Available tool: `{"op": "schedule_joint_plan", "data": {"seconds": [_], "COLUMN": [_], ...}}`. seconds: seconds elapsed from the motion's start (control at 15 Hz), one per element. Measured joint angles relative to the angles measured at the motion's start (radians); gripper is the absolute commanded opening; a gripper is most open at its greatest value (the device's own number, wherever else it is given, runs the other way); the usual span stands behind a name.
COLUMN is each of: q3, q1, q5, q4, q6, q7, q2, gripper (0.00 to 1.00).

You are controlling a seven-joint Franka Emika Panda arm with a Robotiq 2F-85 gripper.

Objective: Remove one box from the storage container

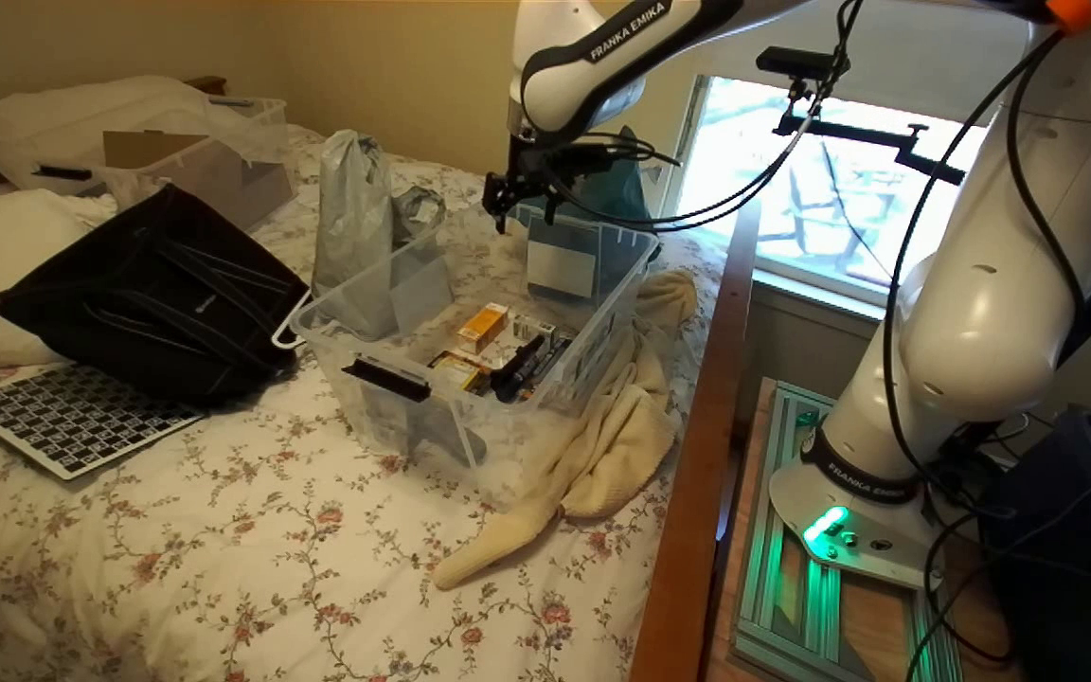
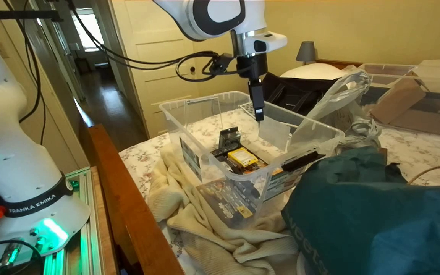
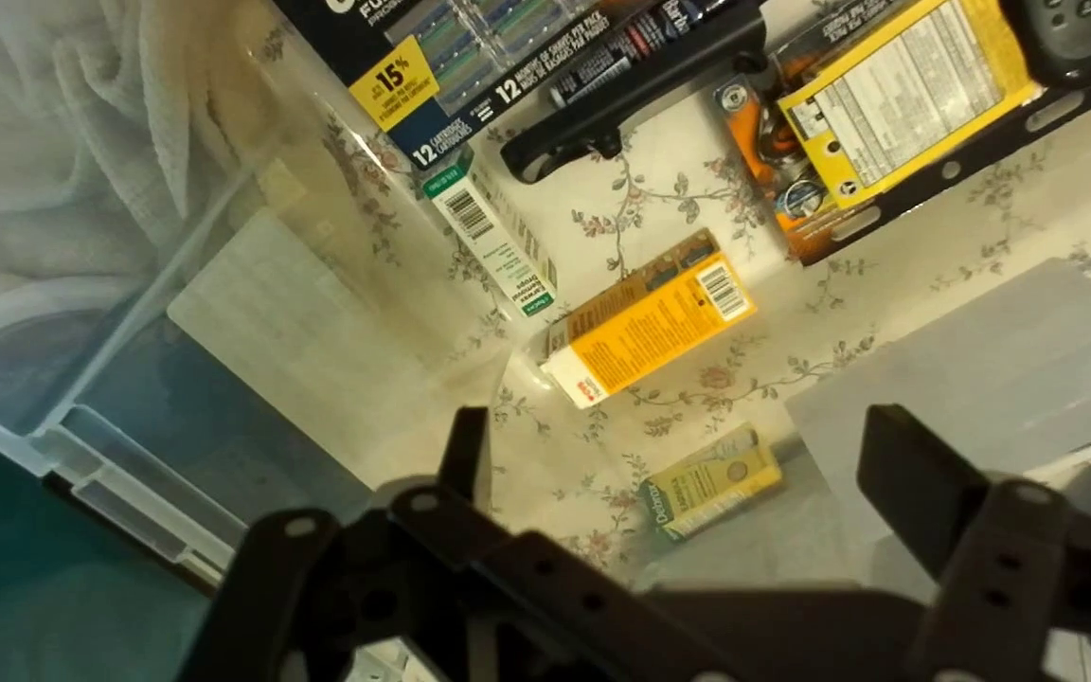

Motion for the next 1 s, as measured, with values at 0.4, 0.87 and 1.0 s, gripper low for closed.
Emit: {"op": "schedule_joint_plan", "data": {"seconds": [0.4,0.87,1.0], "q3": [-0.002,-0.016,-0.018], "q1": [-0.003,-0.003,-0.002], "q5": [0.024,0.078,0.103], "q4": [0.009,0.071,0.092], "q6": [0.0,0.15,0.203], "q7": [-0.003,0.059,0.064], "q2": [0.041,0.214,0.262], "gripper": [1.0,1.0,1.0]}}
